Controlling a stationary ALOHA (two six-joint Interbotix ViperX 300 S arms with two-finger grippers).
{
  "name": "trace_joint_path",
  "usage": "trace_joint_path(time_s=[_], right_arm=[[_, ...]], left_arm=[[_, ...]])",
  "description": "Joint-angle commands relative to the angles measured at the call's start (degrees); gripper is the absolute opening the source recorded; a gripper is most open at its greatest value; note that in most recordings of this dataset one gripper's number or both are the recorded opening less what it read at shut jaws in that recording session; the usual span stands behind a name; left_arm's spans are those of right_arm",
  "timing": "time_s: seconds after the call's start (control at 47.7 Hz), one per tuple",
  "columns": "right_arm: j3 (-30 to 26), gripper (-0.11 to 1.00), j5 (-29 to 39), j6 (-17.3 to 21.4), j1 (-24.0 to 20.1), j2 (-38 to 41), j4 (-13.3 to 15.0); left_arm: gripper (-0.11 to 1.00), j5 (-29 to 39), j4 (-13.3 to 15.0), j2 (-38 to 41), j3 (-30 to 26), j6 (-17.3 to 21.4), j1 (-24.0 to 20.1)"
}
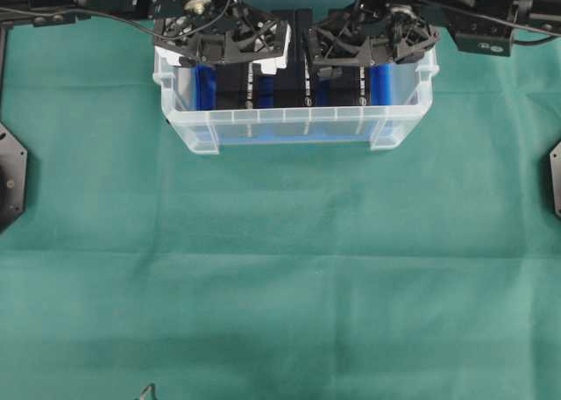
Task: Take the box out of the case with both arms.
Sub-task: 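Lower both grippers into the bin and close on the two boxes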
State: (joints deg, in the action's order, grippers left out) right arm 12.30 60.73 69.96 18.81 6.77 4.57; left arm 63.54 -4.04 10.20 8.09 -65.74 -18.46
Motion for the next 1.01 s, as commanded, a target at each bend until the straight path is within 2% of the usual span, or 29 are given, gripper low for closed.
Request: trace_joint_path(time_s=[0.0, 0.042, 0.126, 0.377, 0.985], right_arm=[[0.7, 0.90, 1.9, 0.1, 0.3, -0.2, 0.0], [0.8, 0.84, 2.6, 0.1, 0.3, -0.2, 0.1], [0.8, 0.67, 3.6, 0.4, 0.3, -0.3, 0.0], [0.7, 0.67, 1.2, 3.8, -0.4, -0.6, 1.3], [0.2, 0.67, -1.0, 5.7, -0.4, -0.7, 1.4]], left_arm=[[0.71, 1.1, -0.1, -0.7, 0.5, 0.0, -0.1], [0.64, 0.9, 0.0, -0.8, 0.5, 0.0, 0.0], [0.64, 0.5, 0.0, -0.9, 0.5, 0.2, 0.3], [0.64, 0.4, 0.2, -1.2, 0.5, -0.3, 0.4], [0.64, 0.4, 0.3, -1.9, 0.6, 0.1, 0.6]])
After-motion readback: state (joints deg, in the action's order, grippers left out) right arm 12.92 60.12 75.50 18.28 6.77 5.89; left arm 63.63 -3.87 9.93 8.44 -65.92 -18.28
